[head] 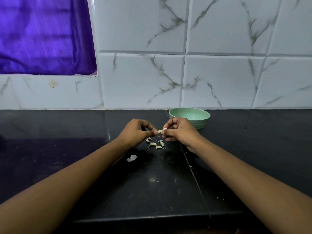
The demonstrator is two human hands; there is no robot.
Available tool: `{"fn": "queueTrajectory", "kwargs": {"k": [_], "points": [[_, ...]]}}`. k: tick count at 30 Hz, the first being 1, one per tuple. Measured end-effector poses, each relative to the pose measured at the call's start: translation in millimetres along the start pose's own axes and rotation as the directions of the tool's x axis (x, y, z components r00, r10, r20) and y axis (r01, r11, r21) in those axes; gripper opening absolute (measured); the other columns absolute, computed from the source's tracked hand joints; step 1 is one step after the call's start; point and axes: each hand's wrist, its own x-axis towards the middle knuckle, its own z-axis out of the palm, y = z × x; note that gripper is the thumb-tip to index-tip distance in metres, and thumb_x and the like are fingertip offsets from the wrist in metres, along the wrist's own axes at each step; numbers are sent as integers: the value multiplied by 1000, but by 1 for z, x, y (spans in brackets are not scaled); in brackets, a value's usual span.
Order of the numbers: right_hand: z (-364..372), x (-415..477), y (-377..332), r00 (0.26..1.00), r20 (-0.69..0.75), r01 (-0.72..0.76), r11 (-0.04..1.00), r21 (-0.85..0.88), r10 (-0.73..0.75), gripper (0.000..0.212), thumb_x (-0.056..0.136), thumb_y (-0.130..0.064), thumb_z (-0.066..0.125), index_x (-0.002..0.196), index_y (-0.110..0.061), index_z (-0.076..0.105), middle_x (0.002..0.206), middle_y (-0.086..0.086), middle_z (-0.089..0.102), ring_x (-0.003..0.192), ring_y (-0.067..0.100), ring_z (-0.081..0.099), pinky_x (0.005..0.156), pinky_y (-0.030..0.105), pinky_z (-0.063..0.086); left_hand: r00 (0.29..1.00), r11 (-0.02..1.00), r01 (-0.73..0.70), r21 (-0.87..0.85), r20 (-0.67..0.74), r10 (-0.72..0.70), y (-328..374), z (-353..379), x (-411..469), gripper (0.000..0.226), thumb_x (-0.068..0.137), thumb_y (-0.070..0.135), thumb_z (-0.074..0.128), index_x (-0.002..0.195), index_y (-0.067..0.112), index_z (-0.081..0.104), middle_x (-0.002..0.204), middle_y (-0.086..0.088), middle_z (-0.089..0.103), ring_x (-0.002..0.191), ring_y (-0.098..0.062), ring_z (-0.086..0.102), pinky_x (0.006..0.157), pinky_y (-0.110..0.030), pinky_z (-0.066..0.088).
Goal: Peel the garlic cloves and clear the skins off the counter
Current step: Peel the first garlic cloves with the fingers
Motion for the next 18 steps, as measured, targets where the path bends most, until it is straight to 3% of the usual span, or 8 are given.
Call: {"fn": "queueTrajectory", "kwargs": {"k": [2,8,13,18], "points": [[0,-1,0,1000,15,-5,1000,25,4,16,82,6,66,77,-6,56,63,7,64,55,8,64,53,19,55,999,1000,4,-30,42,-3,0,-1,0,11,79,24,76,69,26,71,74,-19,69,63,-13,54,65,-25,39],[0,-3,-3,997,69,-35,993,113,27,17,80,4,69,79,-6,56,62,4,66,58,9,66,58,22,57,996,999,-37,24,88,34,-1,-1,-1,7,83,23,72,77,21,70,78,-6,68,65,-9,55,62,-20,40],[-1,-4,-5,997,78,-19,994,107,11,18,80,5,69,78,-7,56,56,0,66,56,9,65,56,21,57,990,989,-114,98,89,106,3,-1,0,10,85,20,69,85,10,70,82,9,57,66,-7,53,59,-7,37],[-8,-1,-5,996,83,-41,999,-22,43,19,78,7,69,75,-6,56,60,4,64,53,7,63,56,21,55,995,980,-95,175,-25,101,-1,-7,3,13,83,29,71,83,16,71,82,11,62,63,-7,51,59,-19,39]]}}
